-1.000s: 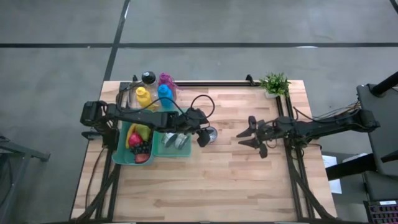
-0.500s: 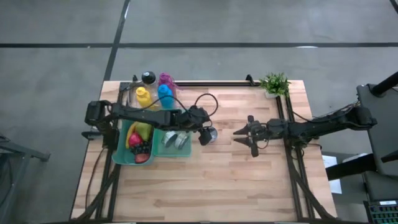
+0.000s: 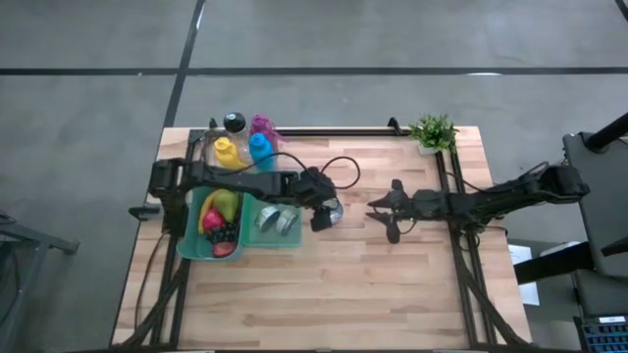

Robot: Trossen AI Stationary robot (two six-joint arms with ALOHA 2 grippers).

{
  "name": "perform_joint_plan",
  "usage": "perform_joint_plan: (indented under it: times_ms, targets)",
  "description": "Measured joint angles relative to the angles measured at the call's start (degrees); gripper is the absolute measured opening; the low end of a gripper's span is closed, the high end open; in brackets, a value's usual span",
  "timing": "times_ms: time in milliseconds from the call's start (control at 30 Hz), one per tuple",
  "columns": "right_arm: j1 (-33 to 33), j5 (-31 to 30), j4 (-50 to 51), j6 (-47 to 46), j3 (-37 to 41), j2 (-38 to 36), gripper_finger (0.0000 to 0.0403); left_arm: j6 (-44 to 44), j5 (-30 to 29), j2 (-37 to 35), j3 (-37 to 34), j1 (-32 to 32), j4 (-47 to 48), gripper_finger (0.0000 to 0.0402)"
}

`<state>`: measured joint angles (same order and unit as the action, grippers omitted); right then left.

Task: Pick & Place Food Item
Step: Put the red tuna can into the light green bin

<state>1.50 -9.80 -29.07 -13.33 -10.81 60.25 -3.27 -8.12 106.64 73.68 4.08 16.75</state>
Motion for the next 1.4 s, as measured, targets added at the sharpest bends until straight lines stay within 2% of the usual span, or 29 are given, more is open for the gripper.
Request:
perform_joint_plan:
  times_ms: [233, 467, 767, 1133, 1400]
  targets:
    - [0.0, -0.7, 15.8, -2.7, -5.6, 5.0, 0.0147, 0.3, 0.0, 0.0, 2.5, 0.0, 6.0, 0.0265]
    - [0.0, -0.7, 15.2, 1.3, -11.7, 11.2, 0.0147, 0.3, 0.0, 0.0, 0.0, -0.1, 10.3, 0.0265]
    - [-0.1, -0.9, 15.2, 3.6, -15.6, 22.5, 0.0147, 0.3, 0.0, 0.0, -2.8, -0.1, 9.1, 0.0265]
    - [-0.4, -0.9, 14.3, 7.8, -23.1, 35.0, 0.0147, 1.4, -0.2, 0.1, -2.8, 0.0, 5.2, 0.0265]
    - [-1.0, -2.0, 13.0, 7.8, -23.8, 37.8, 0.0147, 1.5, -0.3, 0.1, -2.8, 0.0, 6.0, 0.0264]
